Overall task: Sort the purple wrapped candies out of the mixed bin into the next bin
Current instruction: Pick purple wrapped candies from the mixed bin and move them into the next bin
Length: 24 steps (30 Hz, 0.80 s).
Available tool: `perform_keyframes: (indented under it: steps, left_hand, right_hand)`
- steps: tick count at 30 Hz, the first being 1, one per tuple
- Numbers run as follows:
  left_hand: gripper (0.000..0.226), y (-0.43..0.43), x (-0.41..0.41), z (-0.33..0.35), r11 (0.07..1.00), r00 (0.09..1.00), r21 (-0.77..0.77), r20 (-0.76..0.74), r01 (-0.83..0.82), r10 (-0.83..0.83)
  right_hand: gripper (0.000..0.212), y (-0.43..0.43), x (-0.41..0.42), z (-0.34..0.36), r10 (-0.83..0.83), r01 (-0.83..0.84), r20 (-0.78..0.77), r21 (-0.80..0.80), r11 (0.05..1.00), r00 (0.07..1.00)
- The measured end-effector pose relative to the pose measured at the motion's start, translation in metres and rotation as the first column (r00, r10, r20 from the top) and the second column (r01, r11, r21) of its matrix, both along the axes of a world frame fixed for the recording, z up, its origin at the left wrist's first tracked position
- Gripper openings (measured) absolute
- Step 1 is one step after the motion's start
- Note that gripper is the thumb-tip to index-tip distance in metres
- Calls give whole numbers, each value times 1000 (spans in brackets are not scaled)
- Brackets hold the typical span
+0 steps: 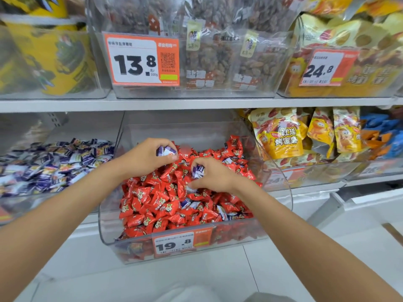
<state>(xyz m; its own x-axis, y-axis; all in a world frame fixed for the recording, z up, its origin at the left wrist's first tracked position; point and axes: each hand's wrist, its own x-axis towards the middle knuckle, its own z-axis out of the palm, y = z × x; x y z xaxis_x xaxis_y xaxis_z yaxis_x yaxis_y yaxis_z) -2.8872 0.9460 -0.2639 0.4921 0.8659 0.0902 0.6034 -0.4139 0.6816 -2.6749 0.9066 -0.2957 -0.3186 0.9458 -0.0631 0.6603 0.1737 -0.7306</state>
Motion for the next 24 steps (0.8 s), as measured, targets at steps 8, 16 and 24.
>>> perform_keyframes:
  steps: [8, 16, 24]
  left_hand:
    - [8, -7, 8, 7, 998, 999, 56, 0, 35, -35]
    - [8, -16, 45, 5, 966, 923, -46, -289, 252, -255]
    - [26, -8, 65, 6, 952, 670, -152, -681, 266, -296]
  right_hand:
    - [25, -34, 59, 38, -120, 98, -161, -143, 985, 980]
    - [22, -59, 75, 64, -141, 120, -267, -94, 988, 953]
    - [12, -58, 77, 51, -128, 128, -99, -6, 992, 987]
